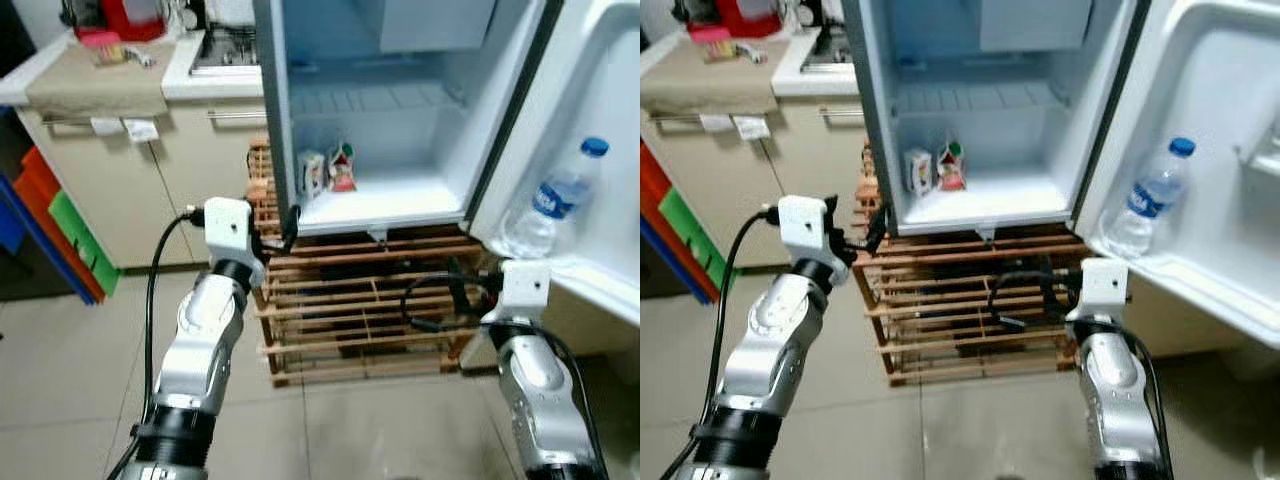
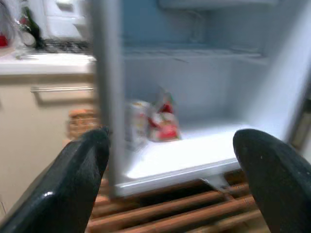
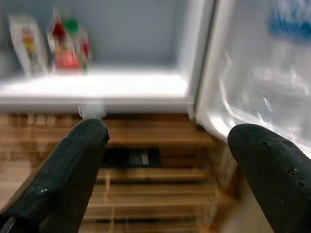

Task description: Restocking fridge

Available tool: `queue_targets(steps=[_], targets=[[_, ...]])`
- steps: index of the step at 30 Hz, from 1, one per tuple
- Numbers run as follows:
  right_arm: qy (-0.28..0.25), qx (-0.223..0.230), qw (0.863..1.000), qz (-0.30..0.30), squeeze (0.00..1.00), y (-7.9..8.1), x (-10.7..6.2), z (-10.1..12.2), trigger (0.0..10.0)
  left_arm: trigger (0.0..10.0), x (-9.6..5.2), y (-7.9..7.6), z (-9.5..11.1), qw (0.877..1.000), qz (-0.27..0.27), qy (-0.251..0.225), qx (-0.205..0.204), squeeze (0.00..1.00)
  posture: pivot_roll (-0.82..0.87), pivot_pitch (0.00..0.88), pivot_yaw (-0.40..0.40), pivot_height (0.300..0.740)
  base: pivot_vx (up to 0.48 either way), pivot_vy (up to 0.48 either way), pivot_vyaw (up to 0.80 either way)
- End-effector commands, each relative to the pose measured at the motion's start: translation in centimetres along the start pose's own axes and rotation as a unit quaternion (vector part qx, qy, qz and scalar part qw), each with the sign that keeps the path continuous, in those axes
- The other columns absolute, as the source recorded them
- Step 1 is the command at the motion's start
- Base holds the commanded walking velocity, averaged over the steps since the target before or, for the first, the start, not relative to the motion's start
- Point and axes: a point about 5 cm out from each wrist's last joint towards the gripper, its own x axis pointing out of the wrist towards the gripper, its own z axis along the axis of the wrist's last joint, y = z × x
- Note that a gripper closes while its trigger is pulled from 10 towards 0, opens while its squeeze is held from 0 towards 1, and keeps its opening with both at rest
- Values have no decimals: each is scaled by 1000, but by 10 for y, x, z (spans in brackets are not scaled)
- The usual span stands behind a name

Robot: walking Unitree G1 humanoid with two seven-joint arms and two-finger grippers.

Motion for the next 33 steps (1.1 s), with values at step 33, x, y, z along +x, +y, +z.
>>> queue_targets(steps=[33], targets=[[110,-181,783,-585,0,-243,-65,33,10000,10000,-17,34,-126,928,40,366,55,0,-188,0,55,740,0,-14,0]])
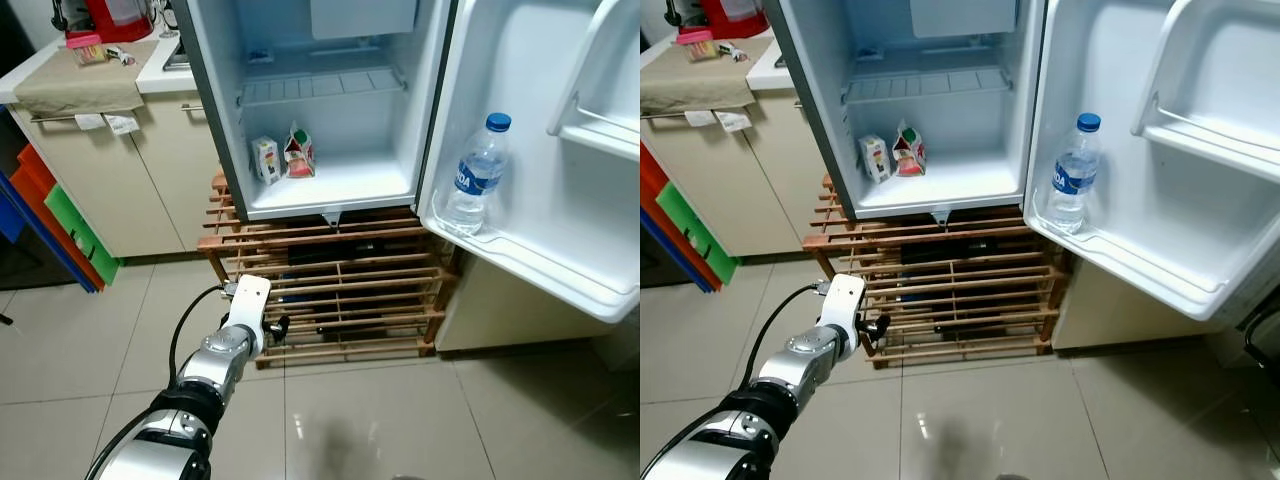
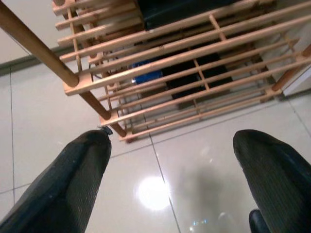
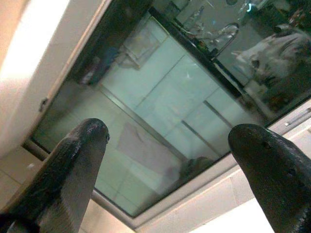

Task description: Restocking fridge

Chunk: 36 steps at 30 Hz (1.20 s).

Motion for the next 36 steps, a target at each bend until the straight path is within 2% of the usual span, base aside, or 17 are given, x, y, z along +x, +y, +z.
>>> queue_targets(steps=[1,5,7,10,12,13,14,16,18,19,20,21,26,30,31,34,36], targets=[[-51,66,996,4,0,-3,8,34,10000,10000,1,4,6,1000,7,-8,8,0,-190,0,56,740,0,0,0],[-104,89,990,27,0,0,8,62,10000,10000,1,8,-5,1000,15,9,5,0,-188,0,59,740,0,0,0],[-127,121,983,48,0,1,9,81,10000,10000,-2,17,-28,998,34,54,-18,0,-192,0,60,740,0,0,0],[-141,155,974,88,0,6,7,95,10000,10000,-5,22,-36,997,43,63,4,0,-199,0,59,740,0,0,0],[-151,178,964,126,0,13,2,103,10000,10000,-5,21,-36,997,40,59,8,0,-198,0,58,740,0,0,0],[-158,199,950,178,0,24,-5,111,10000,10000,-4,21,-35,998,38,55,16,0,-198,0,58,740,0,0,0],[-158,199,950,178,0,24,-5,111,10000,10000,-4,21,-35,998,38,55,16,0,-198,0,58,740,0,0,0],[-168,223,923,265,0,42,-20,119,10000,10000,-4,19,-35,998,36,54,15,0,-202,0,57,740,0,0,0],[-170,226,916,283,0,46,-24,120,10000,10000,-4,19,-35,998,36,54,14,0,-202,0,57,740,0,0,0],[-190,237,887,348,0,57,-42,126,10000,10000,-4,18,-35,998,34,55,17,0,-207,0,60,740,0,0,0],[-190,237,887,348,0,57,-42,126,10000,10000,-4,18,-35,998,34,55,17,0,-207,0,60,740,0,0,0],[-207,244,853,413,0,67,-61,131,10000,10000,-4,18,-35,998,32,55,19,0,-212,0,62,740,0,0,0],[-225,234,783,531,0,76,-100,132,10000,10000,-3,17,-35,998,29,55,24,0,-215,0,64,740,0,0,0],[-218,198,693,659,0,77,-140,117,10000,10000,-3,14,-36,998,19,58,34,0,-219,0,63,740,0,0,0],[-218,198,693,659,0,77,-140,117,10000,10000,-3,14,-36,998,19,58,34,0,-219,0,63,740,0,0,0],[-196,154,664,705,0,75,-152,98,10000,10000,-4,13,-44,995,11,83,58,0,-220,0,63,740,0,0,0],[-176,136,689,690,0,79,-143,87,10000,10000,-8,15,-60,991,10,122,47,0,-220,0,65,740,0,0,0]])
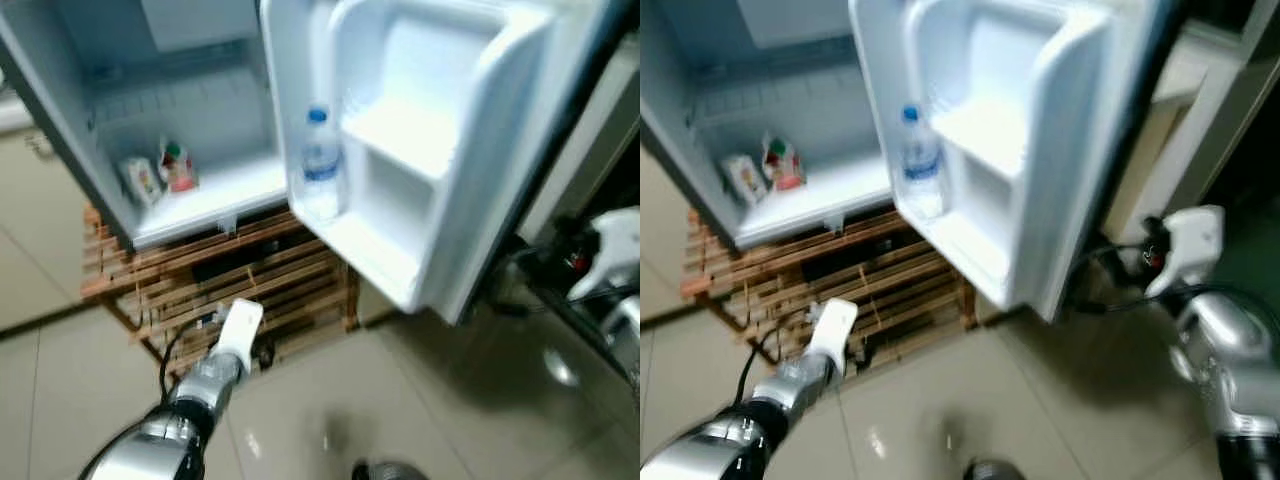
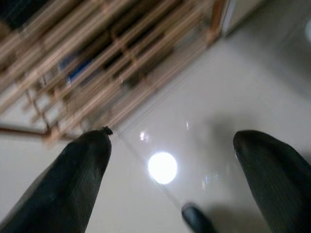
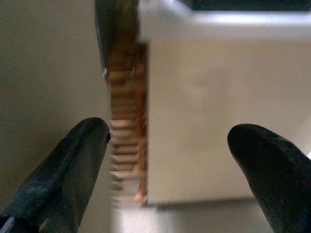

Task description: Restocking fridge

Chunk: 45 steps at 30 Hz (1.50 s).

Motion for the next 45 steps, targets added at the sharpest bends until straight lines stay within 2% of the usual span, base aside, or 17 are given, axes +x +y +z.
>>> queue_targets(steps=[1,10,12,16,21,22,24,25,26,30,33,34,35,37,39,41,45], targets=[[17,-4,1000,-21,0,-8,0,-3,10000,10000,-2,7,-24,999,5,51,-12,0,-219,0,66,740,0,0,0],[10,5,1000,-23,0,1,8,5,10000,10000,-27,32,-116,975,54,199,-84,0,-211,0,73,740,0,0,0],[2,9,1000,-17,0,6,11,8,10000,10000,-33,33,-129,971,57,219,-83,0,-206,0,70,740,0,0,0],[1,13,1000,-25,0,8,15,7,10000,10000,-32,30,-129,973,54,212,-76,0,-197,0,61,740,0,0,0],[4,19,998,-61,0,15,27,2,10000,10000,-16,27,-83,992,46,99,-57,0,-185,0,57,740,0,0,0],[4,19,998,-61,0,15,27,2,10000,10000,-16,27,-83,992,46,99,-57,0,-185,0,57,740,0,0,0],[9,23,998,-52,0,29,34,-4,10000,10000,-10,23,-54,997,17,39,-62,0,-174,0,57,740,0,0,0],[9,23,998,-52,0,29,34,-4,10000,10000,-10,23,-54,997,17,39,-62,0,-174,0,57,740,0,0,0],[8,23,999,-48,0,39,39,-7,10000,10000,-7,18,-38,999,-7,7,-42,0,-166,0,65,740,0,0,0],[-1,28,998,-52,0,48,48,-7,10000,10000,-5,7,-25,998,-48,-31,-8,0,-160,0,67,740,0,0,0],[-14,29,997,-76,0,47,54,-1,10000,10000,-5,2,-8,995,-53,-83,-17,0,-166,0,60,740,0,0,0],[-32,29,993,-110,0,43,55,5,10000,10000,-5,3,10,990,-37,-134,-32,0,-171,0,52,740,0,0,0],[-32,29,993,-110,0,43,55,5,10000,10000,-5,3,10,990,-37,-134,-32,0,-171,0,52,740,0,0,0],[-69,27,985,-158,0,39,54,17,10000,10000,-11,5,52,971,-25,-230,-69,0,-171,0,42,740,0,0,0],[-102,18,977,-185,0,40,52,28,10000,10000,-26,5,100,936,-17,-341,-83,0,-164,0,34,740,0,0,0],[-126,13,974,-185,0,48,53,34,10000,10000,-53,4,144,894,0,-441,-86,0,-155,0,24,740,0,0,0],[-133,36,972,-191,0,57,62,30,10000,10000,-82,14,173,856,68,-502,-102,0,-128,0,3,740,0,0,0]])
